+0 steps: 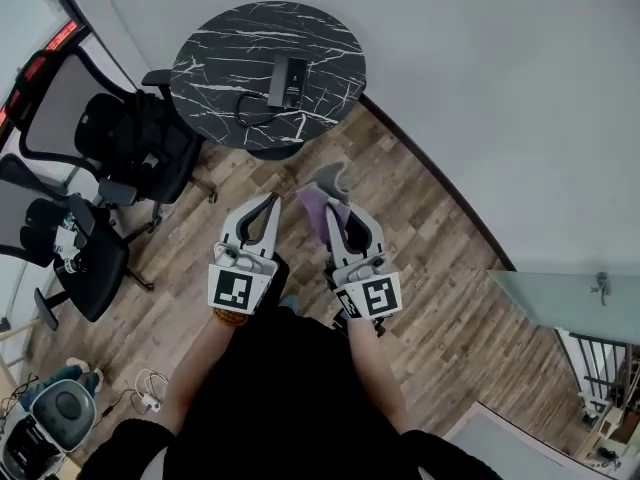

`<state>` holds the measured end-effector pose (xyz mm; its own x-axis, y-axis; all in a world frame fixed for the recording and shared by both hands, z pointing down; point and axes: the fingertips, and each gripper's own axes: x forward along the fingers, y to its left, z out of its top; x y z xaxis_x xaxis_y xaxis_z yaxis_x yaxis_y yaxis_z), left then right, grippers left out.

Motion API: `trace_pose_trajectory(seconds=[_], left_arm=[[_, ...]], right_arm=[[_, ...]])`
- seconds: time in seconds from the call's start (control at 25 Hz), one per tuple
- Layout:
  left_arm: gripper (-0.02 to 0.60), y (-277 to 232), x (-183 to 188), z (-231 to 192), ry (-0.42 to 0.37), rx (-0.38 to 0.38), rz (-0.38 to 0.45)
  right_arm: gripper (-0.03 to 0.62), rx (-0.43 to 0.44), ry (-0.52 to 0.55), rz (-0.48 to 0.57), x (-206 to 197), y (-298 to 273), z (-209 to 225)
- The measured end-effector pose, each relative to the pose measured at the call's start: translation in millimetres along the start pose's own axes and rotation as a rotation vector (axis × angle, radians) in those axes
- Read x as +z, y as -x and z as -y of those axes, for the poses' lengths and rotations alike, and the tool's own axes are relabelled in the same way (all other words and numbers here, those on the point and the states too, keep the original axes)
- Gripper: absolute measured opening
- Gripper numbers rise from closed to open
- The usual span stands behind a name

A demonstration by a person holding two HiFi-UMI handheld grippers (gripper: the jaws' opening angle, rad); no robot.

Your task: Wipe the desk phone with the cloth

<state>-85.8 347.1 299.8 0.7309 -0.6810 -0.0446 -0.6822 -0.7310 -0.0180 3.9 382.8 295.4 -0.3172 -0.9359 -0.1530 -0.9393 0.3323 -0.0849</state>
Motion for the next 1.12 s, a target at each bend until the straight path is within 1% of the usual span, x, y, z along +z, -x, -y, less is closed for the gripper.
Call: trace_pose_trajectory(seconds=[0.12,0.24,0.4,0.52,0.68,0.76,0.88,0.96,1.12], left_arm=[[0.012,-26,-10,-26,0.029,0.008,-0.021],[0.012,-58,-13,-57,0.011,0.004,-0.023],[0.012,-90,-8,-99,0.025,-0.008,-0.016],[0.012,-109,-15,-129,0.027,-0.022,-0.033],[0.012,-131,-26,-160,0.02,-0.039,-0.058],[0.012,-143,-28,-175,0.029,-0.032,-0.072],[0.012,-155,-32,-192,0.067,-0.012,-0.076],[0.012,-167,-36,-200,0.063,-0.006,-0.079],[0.012,-194,-59,-212,0.077,0.012,-0.144]], right_arm=[[0.074,-0.019,-0.015,-0.037,-8,-21,20],[0.074,-0.013,0.009,-0.065,-12,-54,40],[0.074,-0.02,0.02,-0.087,-14,-99,67],[0.074,-0.032,0.047,-0.116,-20,-130,82],[0.074,-0.056,0.035,-0.132,-26,-168,100],[0.074,-0.062,0.034,-0.146,-30,-186,109],[0.074,-0.051,0.026,-0.176,-36,-205,121],[0.074,-0.043,0.022,-0.191,-42,-218,135],[0.074,-0.05,-0.003,-0.23,-64,-243,175]])
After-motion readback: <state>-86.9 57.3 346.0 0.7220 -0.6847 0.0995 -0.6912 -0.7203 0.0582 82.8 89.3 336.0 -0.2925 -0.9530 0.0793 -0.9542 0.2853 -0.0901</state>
